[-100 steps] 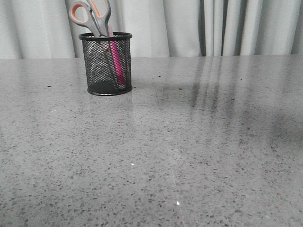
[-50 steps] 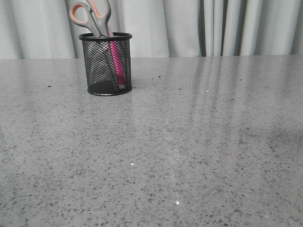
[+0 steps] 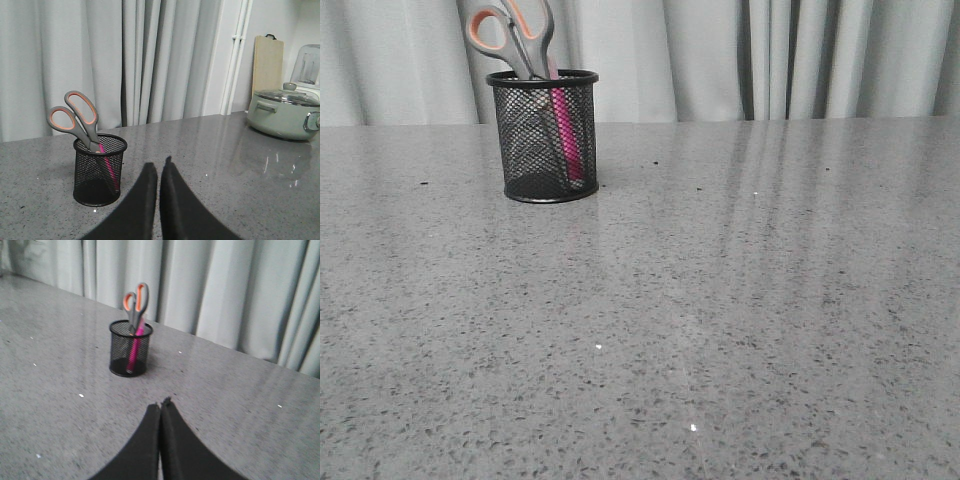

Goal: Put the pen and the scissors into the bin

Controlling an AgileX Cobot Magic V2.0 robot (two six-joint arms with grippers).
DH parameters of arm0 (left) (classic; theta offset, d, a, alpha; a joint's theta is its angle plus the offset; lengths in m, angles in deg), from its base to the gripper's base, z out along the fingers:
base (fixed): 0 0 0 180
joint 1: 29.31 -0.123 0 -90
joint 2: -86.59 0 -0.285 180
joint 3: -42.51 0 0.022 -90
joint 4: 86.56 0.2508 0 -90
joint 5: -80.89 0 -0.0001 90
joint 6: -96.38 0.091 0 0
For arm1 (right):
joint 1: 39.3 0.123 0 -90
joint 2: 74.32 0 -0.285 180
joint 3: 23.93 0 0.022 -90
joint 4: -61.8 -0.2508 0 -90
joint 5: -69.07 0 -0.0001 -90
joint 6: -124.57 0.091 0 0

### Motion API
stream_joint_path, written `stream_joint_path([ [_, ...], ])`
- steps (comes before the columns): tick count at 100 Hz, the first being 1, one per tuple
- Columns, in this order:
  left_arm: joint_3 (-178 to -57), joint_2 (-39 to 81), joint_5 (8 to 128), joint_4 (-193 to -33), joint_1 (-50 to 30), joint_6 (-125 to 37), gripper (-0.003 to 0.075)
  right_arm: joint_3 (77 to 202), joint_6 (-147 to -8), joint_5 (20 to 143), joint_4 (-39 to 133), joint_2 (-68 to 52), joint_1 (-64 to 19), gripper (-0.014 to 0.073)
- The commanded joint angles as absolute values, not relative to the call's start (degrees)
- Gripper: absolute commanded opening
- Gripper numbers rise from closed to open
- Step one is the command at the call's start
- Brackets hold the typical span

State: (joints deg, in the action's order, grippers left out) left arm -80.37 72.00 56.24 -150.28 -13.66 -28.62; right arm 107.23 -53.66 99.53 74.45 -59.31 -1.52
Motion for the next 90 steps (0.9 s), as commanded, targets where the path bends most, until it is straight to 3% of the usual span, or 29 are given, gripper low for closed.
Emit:
stream_joint_path([
  [1, -81.8, 71.4, 58.6, -152.6, -13.1, -29.1, -0.0019, 107.8, -53.8, 100.3, 77.8, -62.7, -1.7, -0.0056],
  [17, -81.8, 71.4, 58.6, -152.6, -13.1, -29.1, -0.0019, 106.7, -53.8, 102.9, 76.9, -68.3, -1.7, -0.0058],
  [90, -79.5, 71.5, 59.1, -150.8, -13.1, -29.1, -0.0019, 106.7, -53.8, 103.0, 77.2, -67.9, -1.7, -0.0058],
])
